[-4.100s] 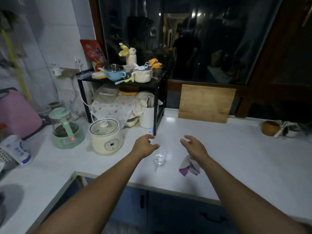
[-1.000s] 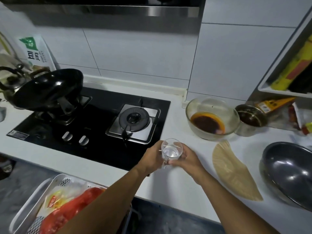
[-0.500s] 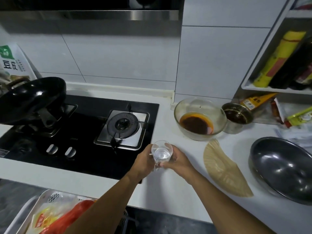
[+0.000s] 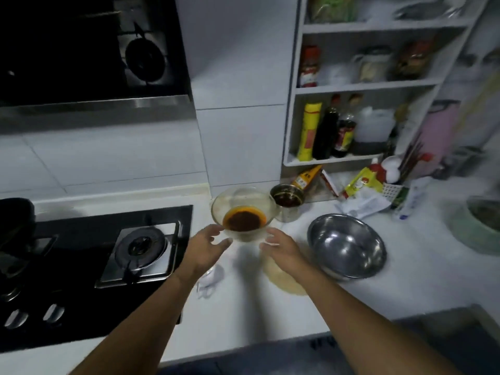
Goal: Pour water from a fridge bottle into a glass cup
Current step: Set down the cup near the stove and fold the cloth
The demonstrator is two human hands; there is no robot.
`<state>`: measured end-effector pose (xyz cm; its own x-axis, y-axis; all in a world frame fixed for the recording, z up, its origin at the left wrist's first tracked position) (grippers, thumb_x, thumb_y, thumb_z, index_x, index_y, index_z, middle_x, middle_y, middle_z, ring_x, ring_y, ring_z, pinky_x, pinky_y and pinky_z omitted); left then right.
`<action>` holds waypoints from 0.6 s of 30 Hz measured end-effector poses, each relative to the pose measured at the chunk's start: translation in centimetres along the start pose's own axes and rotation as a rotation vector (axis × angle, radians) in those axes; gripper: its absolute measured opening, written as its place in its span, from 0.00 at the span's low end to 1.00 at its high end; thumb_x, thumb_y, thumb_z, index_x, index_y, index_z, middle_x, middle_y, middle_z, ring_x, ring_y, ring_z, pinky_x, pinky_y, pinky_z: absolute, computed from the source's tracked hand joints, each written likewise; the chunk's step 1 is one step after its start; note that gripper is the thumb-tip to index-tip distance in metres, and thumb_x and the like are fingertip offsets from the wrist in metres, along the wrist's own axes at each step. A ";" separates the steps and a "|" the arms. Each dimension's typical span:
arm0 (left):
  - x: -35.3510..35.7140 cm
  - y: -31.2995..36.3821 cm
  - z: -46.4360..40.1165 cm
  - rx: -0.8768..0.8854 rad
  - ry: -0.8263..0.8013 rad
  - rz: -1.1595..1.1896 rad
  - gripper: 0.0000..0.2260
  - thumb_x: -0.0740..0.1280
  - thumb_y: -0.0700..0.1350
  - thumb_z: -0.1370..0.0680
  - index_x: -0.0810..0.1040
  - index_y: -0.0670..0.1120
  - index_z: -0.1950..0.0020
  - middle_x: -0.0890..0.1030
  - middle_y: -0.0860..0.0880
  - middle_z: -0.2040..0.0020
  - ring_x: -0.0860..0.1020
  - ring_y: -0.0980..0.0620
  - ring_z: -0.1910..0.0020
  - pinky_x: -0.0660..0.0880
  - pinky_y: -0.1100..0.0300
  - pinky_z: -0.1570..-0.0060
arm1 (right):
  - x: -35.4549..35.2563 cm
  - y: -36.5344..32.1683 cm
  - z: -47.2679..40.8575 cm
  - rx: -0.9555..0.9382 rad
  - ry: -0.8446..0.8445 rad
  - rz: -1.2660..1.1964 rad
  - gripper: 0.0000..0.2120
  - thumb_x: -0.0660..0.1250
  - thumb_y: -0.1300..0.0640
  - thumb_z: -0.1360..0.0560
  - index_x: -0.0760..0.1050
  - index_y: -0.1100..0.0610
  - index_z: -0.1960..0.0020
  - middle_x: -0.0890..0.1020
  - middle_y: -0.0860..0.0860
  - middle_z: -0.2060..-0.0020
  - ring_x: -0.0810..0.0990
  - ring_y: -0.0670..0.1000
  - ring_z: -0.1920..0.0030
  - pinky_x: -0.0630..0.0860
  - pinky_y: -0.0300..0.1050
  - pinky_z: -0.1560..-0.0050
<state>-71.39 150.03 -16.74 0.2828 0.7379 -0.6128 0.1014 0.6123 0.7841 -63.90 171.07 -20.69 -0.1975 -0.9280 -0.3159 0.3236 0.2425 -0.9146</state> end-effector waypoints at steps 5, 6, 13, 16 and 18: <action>8.8 13.5 1.4 0.193 -0.197 -0.070 0.22 0.73 0.58 0.25 0.80 0.50 0.34 0.82 0.52 0.37 0.79 0.50 0.36 0.73 0.57 0.34 | -13.3 -0.4 5.8 0.008 0.183 0.034 0.23 0.69 0.52 0.23 0.72 0.50 0.29 0.78 0.51 0.38 0.77 0.52 0.38 0.76 0.46 0.42; 10.9 16.6 2.2 0.233 -0.234 -0.091 0.21 0.72 0.57 0.24 0.80 0.50 0.33 0.81 0.51 0.35 0.78 0.49 0.34 0.72 0.58 0.34 | -16.6 -0.2 7.5 0.006 0.241 0.039 0.22 0.69 0.53 0.23 0.73 0.51 0.30 0.78 0.49 0.40 0.77 0.52 0.37 0.75 0.43 0.44; 28.0 34.5 11.5 0.494 -0.491 -0.179 0.22 0.71 0.57 0.23 0.80 0.50 0.32 0.80 0.49 0.31 0.80 0.49 0.37 0.71 0.61 0.37 | -39.2 7.2 25.1 0.131 0.670 0.024 0.24 0.69 0.44 0.24 0.74 0.49 0.31 0.77 0.54 0.34 0.76 0.51 0.35 0.74 0.45 0.37; 35.7 40.5 18.3 0.599 -0.623 -0.217 0.23 0.70 0.59 0.22 0.78 0.50 0.30 0.78 0.48 0.29 0.78 0.49 0.33 0.71 0.59 0.34 | -46.8 10.7 34.5 0.200 0.828 0.053 0.24 0.67 0.44 0.23 0.72 0.51 0.29 0.76 0.53 0.32 0.75 0.52 0.33 0.72 0.42 0.38; 40.6 43.8 23.5 0.656 -0.704 -0.234 0.24 0.69 0.58 0.22 0.77 0.51 0.29 0.77 0.48 0.29 0.76 0.49 0.30 0.70 0.58 0.33 | -50.8 13.4 40.9 0.266 0.883 0.105 0.25 0.66 0.43 0.22 0.71 0.50 0.28 0.75 0.51 0.30 0.74 0.52 0.32 0.71 0.45 0.35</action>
<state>-33.04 200.20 -4.96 0.6693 0.1505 -0.7276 0.6751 0.2859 0.6801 -11.68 209.89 -6.62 -0.7526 -0.3265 -0.5718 0.5603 0.1387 -0.8166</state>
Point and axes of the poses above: each hand's wrist, its own z-axis away from the middle knuckle, its own x-axis out of the palm, y = z × x, the point moved 9 cm from there along -z, towards the middle knuckle
